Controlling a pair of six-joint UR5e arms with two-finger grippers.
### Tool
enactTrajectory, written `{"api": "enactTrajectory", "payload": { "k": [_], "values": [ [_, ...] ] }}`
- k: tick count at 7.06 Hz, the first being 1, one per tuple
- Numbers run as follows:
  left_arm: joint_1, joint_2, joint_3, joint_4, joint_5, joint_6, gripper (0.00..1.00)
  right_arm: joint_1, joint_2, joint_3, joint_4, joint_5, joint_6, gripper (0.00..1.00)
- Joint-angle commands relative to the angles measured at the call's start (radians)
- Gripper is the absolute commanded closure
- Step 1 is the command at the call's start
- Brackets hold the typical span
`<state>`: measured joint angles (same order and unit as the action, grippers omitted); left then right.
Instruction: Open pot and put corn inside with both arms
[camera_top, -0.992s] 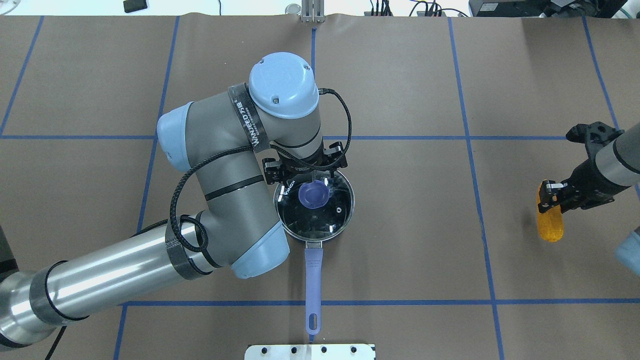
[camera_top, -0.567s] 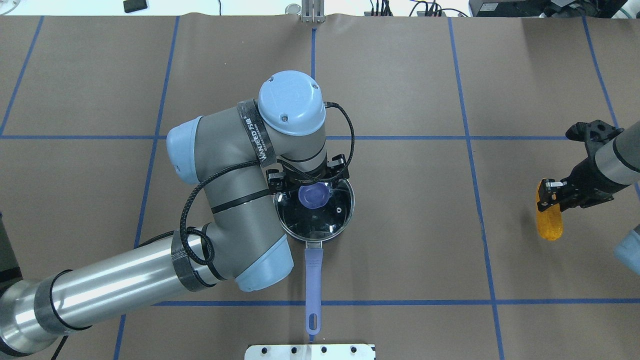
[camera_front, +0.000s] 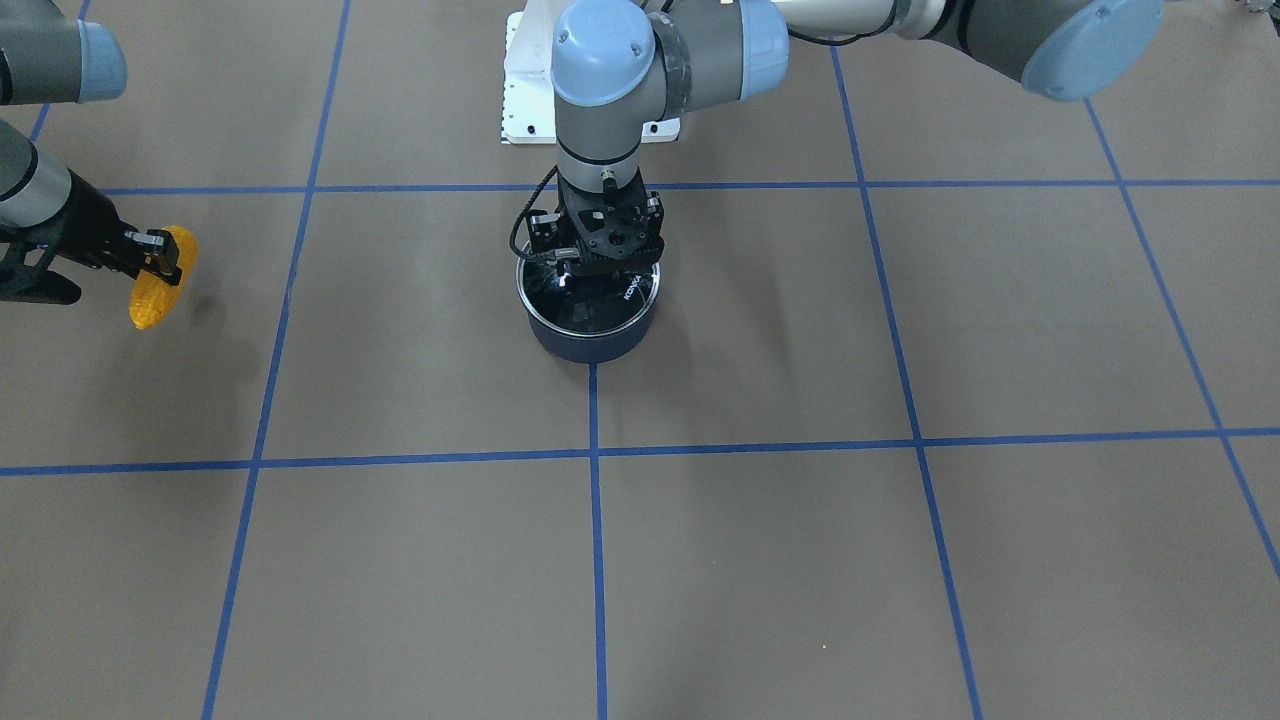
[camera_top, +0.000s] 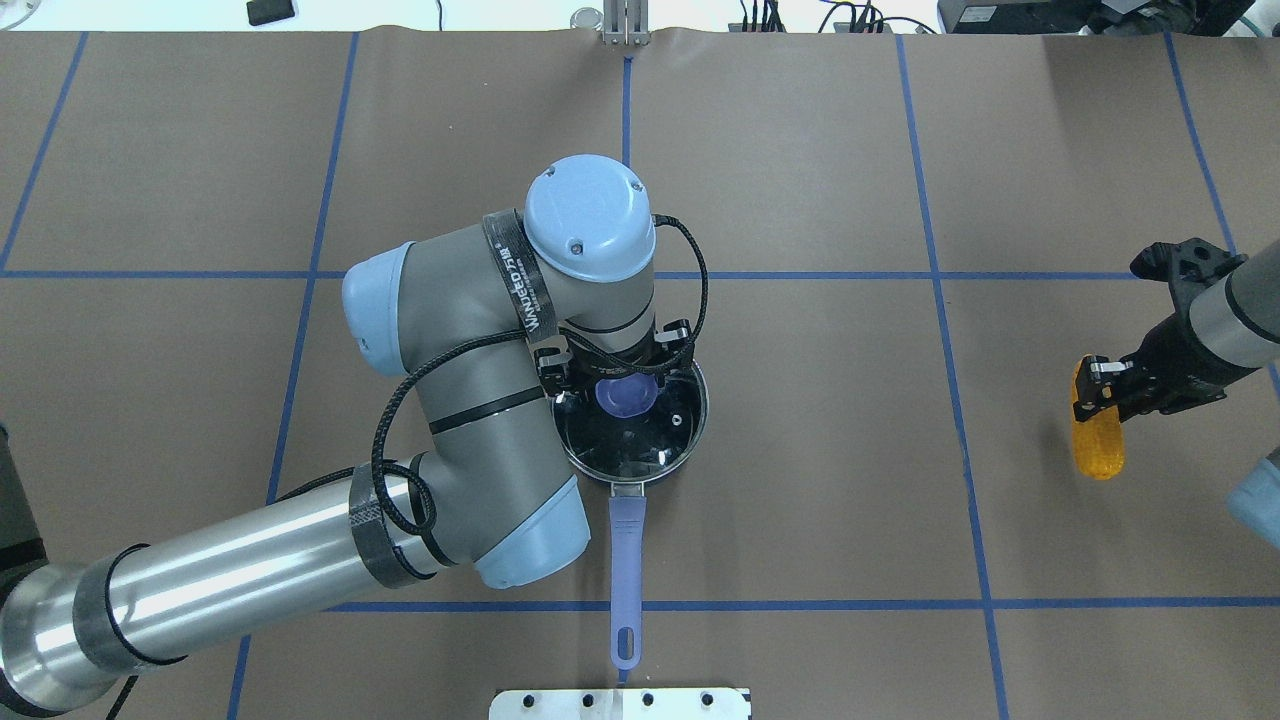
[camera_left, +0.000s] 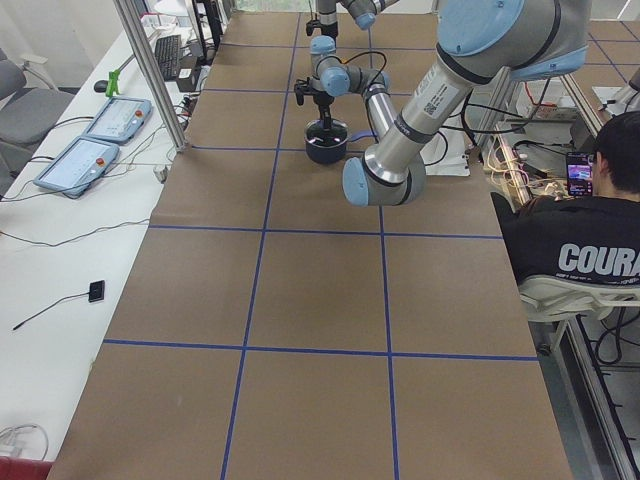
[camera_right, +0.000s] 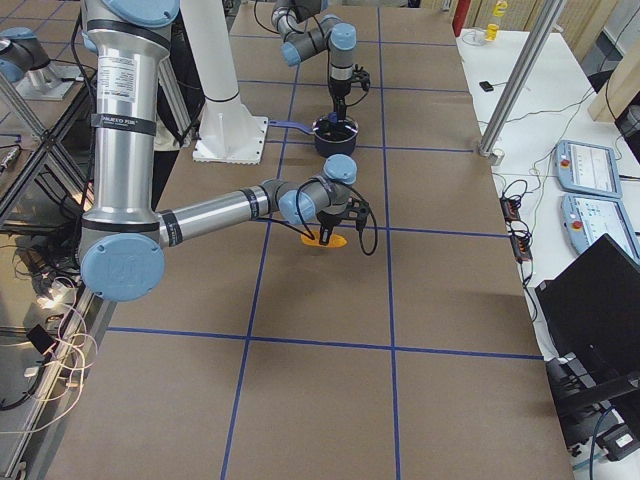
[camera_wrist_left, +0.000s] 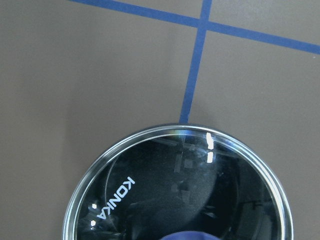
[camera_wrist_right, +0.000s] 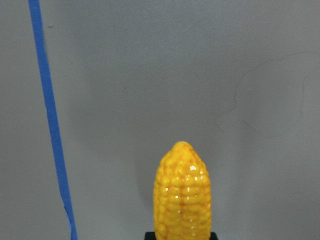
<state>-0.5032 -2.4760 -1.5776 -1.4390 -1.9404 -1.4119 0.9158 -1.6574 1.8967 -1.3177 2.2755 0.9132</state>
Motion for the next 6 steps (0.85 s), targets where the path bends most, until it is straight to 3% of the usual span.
{"api": "enactTrajectory", "payload": {
  "k": [1,3,5,6],
  "values": [
    [0.0,-0.001,-0.001,0.0,-0.002,0.002,0.55,0.009,0.014,-0.001,-0.002,0.024,0.001,0.71],
    [0.0,-0.004,-0.013,0.006,-0.005,0.004,0.64,0.023,0.024,0.001,-0.011,0.041,0.001,0.71],
    [-0.011,0.012,-0.094,0.078,-0.008,0.031,0.65,0.049,0.176,0.034,-0.232,0.056,0.001,0.71],
    [-0.02,0.096,-0.192,0.094,-0.009,0.08,0.65,0.048,0.282,0.045,-0.37,0.056,0.001,0.72]
  ]
}}
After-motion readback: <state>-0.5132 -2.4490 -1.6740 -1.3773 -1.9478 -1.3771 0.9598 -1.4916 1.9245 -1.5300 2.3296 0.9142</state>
